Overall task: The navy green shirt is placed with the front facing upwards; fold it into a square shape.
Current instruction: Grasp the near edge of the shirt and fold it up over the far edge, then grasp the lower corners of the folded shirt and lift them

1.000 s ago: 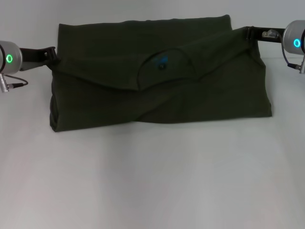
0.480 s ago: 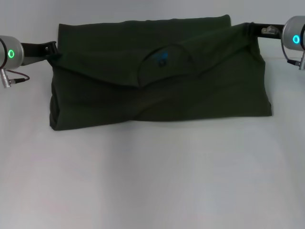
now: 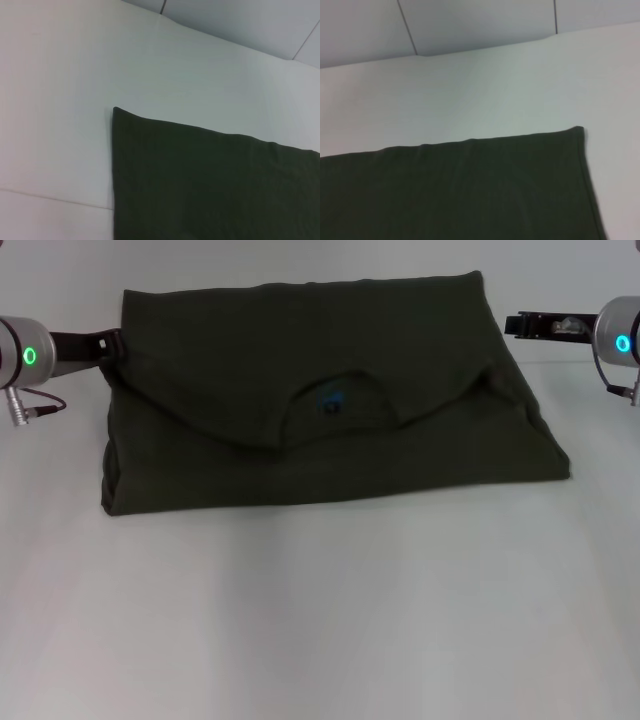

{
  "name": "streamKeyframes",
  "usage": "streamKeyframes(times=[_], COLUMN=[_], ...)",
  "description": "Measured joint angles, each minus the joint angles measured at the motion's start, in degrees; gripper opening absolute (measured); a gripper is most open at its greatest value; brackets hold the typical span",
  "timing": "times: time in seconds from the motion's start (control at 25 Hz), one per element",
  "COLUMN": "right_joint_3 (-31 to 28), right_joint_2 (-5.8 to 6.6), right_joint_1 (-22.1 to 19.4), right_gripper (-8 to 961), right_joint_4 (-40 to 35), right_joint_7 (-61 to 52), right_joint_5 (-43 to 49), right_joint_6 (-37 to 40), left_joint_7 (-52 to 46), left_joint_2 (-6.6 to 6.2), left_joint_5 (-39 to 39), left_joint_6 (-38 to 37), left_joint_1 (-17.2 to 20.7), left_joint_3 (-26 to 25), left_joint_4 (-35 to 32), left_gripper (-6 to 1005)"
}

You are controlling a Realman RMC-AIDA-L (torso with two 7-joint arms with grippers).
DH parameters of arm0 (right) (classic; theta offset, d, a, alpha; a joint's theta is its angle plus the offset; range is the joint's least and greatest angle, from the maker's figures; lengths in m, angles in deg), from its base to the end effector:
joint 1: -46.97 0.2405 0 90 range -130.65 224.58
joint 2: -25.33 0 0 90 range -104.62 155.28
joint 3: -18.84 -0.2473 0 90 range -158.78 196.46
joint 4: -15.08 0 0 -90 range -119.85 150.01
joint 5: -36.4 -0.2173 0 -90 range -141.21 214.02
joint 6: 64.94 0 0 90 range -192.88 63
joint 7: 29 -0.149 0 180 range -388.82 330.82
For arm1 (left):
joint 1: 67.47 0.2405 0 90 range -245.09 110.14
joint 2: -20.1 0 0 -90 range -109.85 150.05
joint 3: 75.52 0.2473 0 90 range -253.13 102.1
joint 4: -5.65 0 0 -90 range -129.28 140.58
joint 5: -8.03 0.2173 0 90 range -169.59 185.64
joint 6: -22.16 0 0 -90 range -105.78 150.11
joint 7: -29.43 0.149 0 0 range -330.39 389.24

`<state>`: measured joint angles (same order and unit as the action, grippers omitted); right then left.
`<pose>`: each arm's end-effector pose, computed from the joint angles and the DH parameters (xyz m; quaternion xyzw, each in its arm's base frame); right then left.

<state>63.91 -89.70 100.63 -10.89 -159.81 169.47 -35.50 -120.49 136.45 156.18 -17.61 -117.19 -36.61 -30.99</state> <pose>0.2301 0.5043 0.0288 -0.7554 0.4645 0.1387 0.4408 -0.2525 0.4878 0.0556 -0.6980 -0.5556 -0.1421 0.4288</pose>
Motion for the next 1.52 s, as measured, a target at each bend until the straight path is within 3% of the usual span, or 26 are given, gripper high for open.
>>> streamKeyframes(times=[0.08, 0.24, 0.32, 0.4, 0.44, 0.56, 0.72, 0.88, 0.96, 1.16, 1.52], right_joint_3=[-0.1, -0.6, -1.2, -3.0, -3.0, -4.3, -5.5, -7.2, -8.1, -8.6, -8.2], right_joint_2=[0.53, 1.66, 2.44, 2.59, 2.59, 2.25, 2.82, 2.62, 2.23, 1.80, 1.81], right_joint_1=[0.0, -0.7, -1.9, -5.3, -5.3, -11.2, -18.9, -25.0, -27.1, -28.7, -27.4], right_gripper=[106, 259, 335, 552, 549, 540, 534, 535, 535, 535, 537], right_joint_4=[0.2, -0.4, -1.2, -3.8, -3.8, -6.8, -6.8, -6.7, -6.6, -6.6, -6.5], right_joint_7=[0.0, -2.3, -4.5, -4.7, -4.7, -0.9, 5.5, 10.0, 12.0, 13.4, 13.6], right_joint_5=[-0.1, -0.3, -0.6, -3.6, -3.6, -11.9, -23.9, -30.4, -32.3, -32.7, -32.5], right_joint_6=[0.3, 2.6, 5.1, 10.6, 10.6, 18.9, 30.4, 40.4, 44.3, 49.0, 48.8], left_joint_7=[-0.2, -0.5, -0.4, 0.5, 1.6, 6.7, 13.6, 20.6, 22.4, 30.0, 34.9], left_joint_2=[0.03, 0.28, 0.54, 1.19, 1.50, 1.75, 1.09, 1.35, 1.52, 1.96, 2.32], left_joint_5=[0.0, -0.7, -2.1, -5.1, -7.6, -16.9, -28.4, -31.4, -31.4, -30.8, -28.5], left_joint_6=[0.1, -0.1, -0.2, -0.7, -1.3, -5.8, -15.0, -23.7, -24.1, -23.1, -15.8], left_joint_1=[0.0, 0.9, 2.0, 4.3, 5.7, 10.2, 14.9, 18.4, 19.1, 20.1, 19.4], left_joint_3=[-0.2, -0.5, -0.6, -0.4, -0.3, -0.5, -3.1, -9.1, -9.3, -9.4, -6.1], left_joint_4=[-0.1, -0.9, -1.9, -3.9, -5.2, -7.3, -6.9, -4.6, -3.7, 0.3, 3.1], left_gripper=[70, 185, 411, 484, 520, 630, 649, 669, 678, 682, 680])
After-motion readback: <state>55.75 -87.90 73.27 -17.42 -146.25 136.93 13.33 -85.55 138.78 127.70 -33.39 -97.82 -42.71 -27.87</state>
